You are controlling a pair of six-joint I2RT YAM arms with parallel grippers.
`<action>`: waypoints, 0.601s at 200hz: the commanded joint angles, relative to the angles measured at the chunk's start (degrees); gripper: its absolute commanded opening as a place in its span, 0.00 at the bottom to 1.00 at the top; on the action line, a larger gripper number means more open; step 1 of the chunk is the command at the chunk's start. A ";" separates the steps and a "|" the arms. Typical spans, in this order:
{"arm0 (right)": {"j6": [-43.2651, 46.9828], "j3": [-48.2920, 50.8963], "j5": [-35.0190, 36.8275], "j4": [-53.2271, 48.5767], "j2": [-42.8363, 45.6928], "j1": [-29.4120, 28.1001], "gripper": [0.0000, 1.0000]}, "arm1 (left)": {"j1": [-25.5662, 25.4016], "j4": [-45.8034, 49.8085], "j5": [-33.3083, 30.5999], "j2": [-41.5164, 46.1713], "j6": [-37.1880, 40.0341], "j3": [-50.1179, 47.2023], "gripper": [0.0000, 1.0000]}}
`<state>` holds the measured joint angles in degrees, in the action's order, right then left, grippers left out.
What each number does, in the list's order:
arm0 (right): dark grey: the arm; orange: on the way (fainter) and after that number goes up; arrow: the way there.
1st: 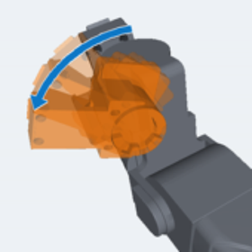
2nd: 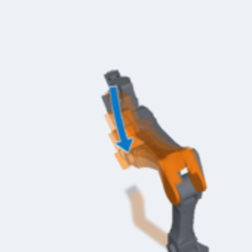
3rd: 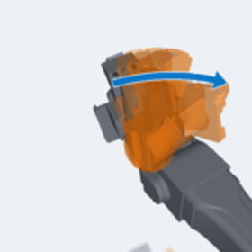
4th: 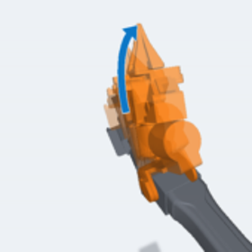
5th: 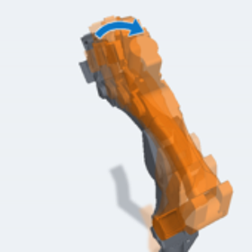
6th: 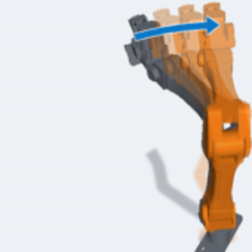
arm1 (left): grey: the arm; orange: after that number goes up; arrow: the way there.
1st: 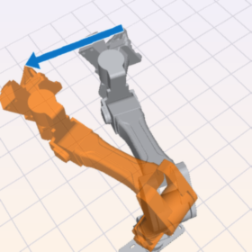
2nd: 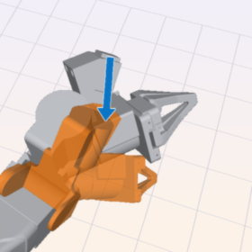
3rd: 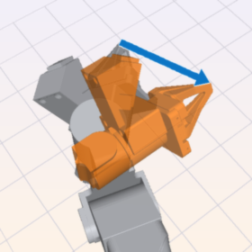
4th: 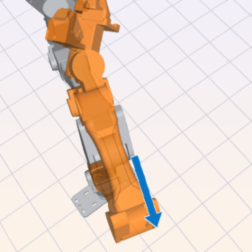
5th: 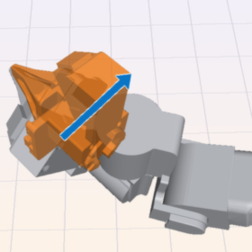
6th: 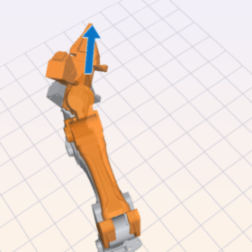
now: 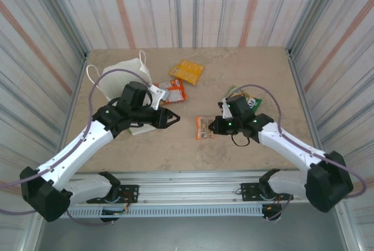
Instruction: Place the snacks into the paper bag
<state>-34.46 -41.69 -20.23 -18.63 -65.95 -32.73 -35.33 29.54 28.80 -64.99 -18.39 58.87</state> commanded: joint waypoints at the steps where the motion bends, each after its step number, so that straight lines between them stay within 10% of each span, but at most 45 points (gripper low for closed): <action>1: 3.39 0.92 -4.52 8.32 5.63 0.98 0.00 | -1.52 -9.16 4.45 -1.11 -3.02 -2.18 0.50; 120: 6.13 0.58 -12.69 23.69 14.20 2.94 0.00 | -4.46 -23.03 11.34 -9.26 -3.50 1.06 0.50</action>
<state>-29.28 -41.19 -30.30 1.61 -51.99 -30.24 -38.98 10.98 36.91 -74.08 -22.55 57.69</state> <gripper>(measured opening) 0.063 0.509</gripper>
